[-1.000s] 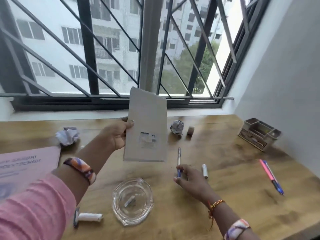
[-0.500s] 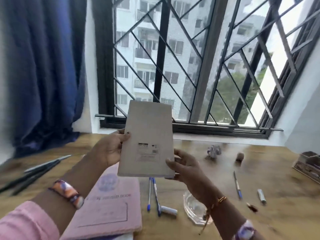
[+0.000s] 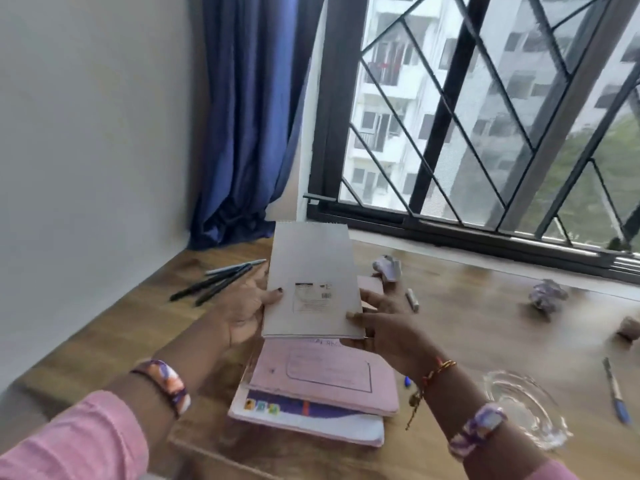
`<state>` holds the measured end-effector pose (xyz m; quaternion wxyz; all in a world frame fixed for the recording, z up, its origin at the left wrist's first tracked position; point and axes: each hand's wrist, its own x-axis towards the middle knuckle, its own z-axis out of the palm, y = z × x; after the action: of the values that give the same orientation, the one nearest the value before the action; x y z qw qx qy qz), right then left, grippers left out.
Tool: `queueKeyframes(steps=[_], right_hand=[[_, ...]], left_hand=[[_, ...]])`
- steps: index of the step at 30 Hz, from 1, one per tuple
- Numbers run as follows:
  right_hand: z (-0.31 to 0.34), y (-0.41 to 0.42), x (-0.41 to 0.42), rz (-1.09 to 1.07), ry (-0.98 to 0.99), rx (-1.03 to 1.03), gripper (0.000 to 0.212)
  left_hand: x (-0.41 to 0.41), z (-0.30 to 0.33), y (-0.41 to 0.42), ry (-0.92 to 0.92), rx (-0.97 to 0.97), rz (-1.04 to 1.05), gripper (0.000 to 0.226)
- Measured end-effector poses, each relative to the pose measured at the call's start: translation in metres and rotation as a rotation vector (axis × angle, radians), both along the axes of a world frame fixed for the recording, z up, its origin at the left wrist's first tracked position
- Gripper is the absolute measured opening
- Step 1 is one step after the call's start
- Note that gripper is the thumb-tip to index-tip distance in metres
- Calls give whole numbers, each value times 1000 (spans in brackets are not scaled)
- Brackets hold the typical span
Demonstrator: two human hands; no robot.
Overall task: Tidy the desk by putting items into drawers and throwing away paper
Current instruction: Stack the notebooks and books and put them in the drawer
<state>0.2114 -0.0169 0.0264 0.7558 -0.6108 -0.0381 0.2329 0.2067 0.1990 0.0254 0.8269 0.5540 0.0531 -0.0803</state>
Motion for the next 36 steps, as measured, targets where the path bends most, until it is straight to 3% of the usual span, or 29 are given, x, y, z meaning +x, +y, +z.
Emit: queueKeyframes(steps=[3,7,10,18,26,28,31,36], right_hand=[[-9,10,4,-62,50,-23,36],[-32,15,4,-167,172,-164,31],[-38,15,3,-173,108,-285,30],[-30,17,-2,-94,9,-445,28],[-28,17,2,12,-87,-678,27],[-29,21,4,35,-171,-889,29],[-28,27,-1,91,-481,-1436,33],[-38,18,-22,64,-530,-1626,49]], left_hand=[[7,-16,4,106,63,85,62],[1,-47,4,238,570,228,62],[-9,-63,7,217,651,242,50],[-22,-72,2,79,755,227,51],[-27,-70,4,75,689,193,58],[-26,-71,5,72,700,191,57],[-28,-73,8,80,670,164,58],[-28,-68,12,102,636,159,60]])
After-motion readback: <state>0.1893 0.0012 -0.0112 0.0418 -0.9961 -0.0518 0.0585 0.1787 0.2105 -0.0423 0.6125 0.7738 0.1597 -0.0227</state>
